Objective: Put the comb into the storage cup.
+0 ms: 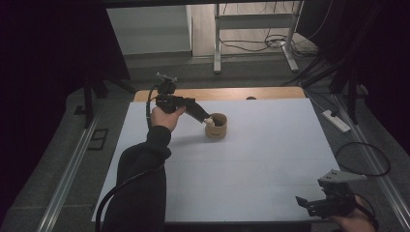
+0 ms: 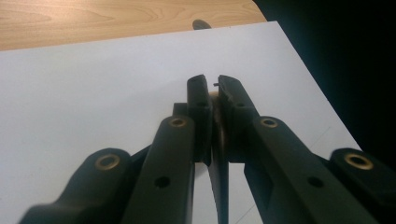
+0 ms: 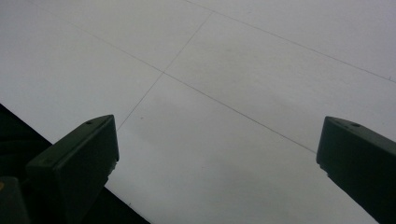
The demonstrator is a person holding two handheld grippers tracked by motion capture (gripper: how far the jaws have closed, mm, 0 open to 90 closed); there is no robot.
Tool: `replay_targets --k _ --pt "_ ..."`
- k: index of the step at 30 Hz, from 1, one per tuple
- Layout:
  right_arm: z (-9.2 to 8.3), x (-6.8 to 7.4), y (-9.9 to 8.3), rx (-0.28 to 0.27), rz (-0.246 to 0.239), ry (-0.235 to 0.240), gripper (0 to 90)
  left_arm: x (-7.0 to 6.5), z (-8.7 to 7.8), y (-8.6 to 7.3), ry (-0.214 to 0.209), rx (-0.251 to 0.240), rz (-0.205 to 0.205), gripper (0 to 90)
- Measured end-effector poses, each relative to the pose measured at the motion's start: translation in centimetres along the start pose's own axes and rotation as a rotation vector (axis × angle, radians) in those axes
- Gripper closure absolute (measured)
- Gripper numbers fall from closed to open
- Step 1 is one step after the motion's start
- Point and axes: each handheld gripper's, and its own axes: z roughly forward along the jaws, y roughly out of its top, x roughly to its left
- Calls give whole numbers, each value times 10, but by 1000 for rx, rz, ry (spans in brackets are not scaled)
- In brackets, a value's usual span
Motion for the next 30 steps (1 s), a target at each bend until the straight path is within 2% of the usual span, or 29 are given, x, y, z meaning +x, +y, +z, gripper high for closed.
replay_targets --k 11,24,30 --pt "0 0 0 0 -4 1 0 8 4 -2 -4 -31 -23 815" --pt "0 0 0 3 -6 3 0 4 12 -2 43 -30 12 704" --pt "0 0 0 5 -6 4 0 2 13 -3 74 -51 40 593"
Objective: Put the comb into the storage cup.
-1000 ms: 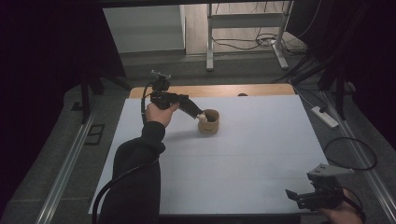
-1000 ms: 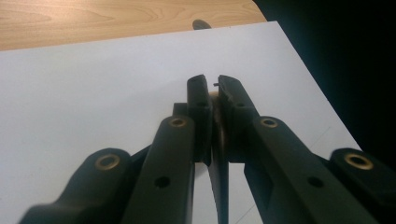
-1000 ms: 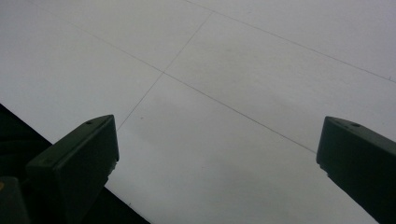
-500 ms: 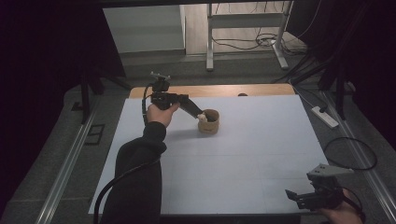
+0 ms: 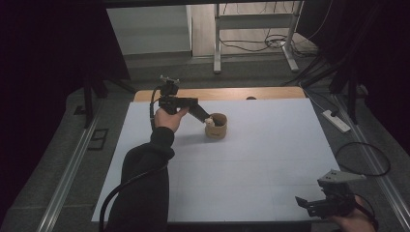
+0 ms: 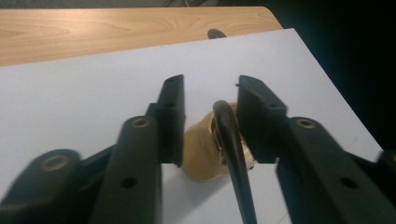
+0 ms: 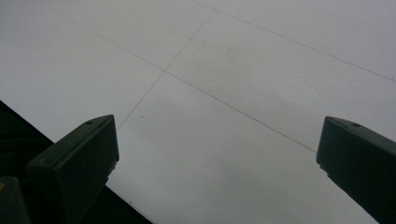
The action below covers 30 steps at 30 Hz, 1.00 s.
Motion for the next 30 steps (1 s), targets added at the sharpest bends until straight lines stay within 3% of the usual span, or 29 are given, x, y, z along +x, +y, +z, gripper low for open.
replay_targets --k 6,12,14,21,30 --pt "0 0 0 2 -1 0 0 -5 0 -2 59 -13 61 449" --pt "0 0 0 3 -4 0 0 -9 -2 -3 108 -57 121 283" --pt "0 0 0 5 -5 0 0 -12 -3 -3 136 -80 161 240" --pt "0 0 0 6 -7 1 0 -16 -3 -6 154 -126 227 139" --pt "0 1 0 4 -9 3 0 -19 -4 -11 158 -143 265 62"
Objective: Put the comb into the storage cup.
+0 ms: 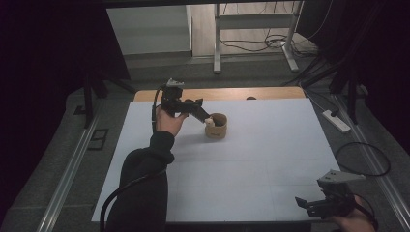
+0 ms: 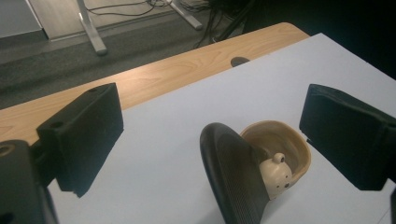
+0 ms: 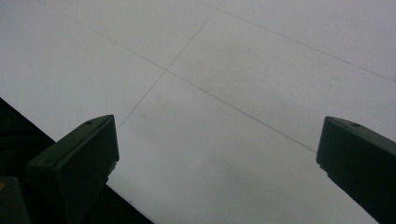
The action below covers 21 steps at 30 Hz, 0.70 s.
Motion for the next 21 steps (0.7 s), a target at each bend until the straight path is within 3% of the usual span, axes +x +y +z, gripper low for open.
replay_targets --k 6,21 --pt "0 0 0 -7 -4 0 0 0 -4 -4 -2 -32 17 22" --pt "-1 1 0 -16 -8 -7 0 1 -15 -14 -38 -45 48 0"
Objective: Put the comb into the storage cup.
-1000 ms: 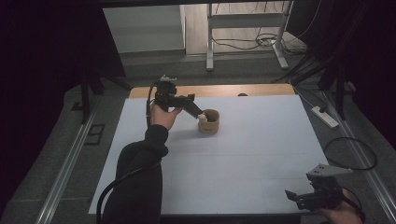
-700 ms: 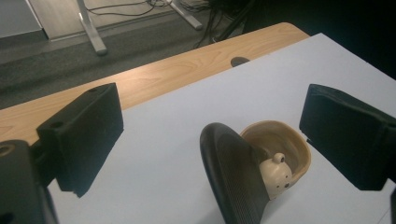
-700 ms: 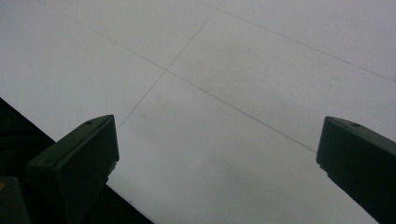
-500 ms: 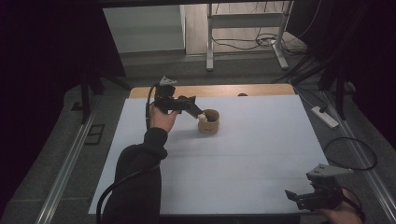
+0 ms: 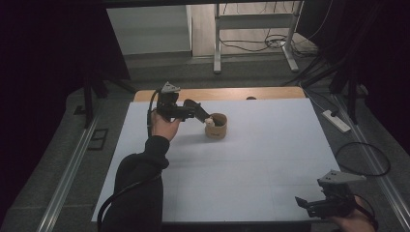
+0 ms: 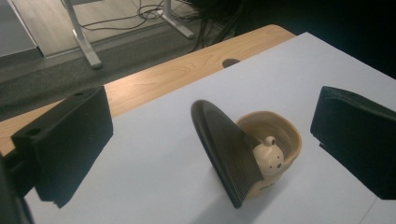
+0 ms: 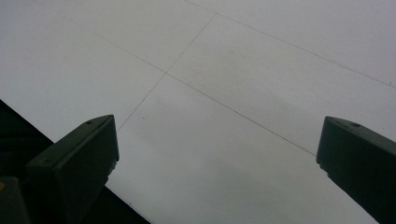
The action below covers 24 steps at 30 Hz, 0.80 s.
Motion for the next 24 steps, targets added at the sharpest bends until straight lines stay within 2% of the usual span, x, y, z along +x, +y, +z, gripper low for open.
replay_targets --k 10,16,24 --pt "0 0 -1 3 1 1 0 0 -8 -6 -11 -12 -12 0" --pt "0 0 -1 5 0 1 0 0 -12 -11 -32 -18 -21 0" --pt "0 1 -1 7 -3 -1 0 -1 -15 -16 -44 0 6 2"
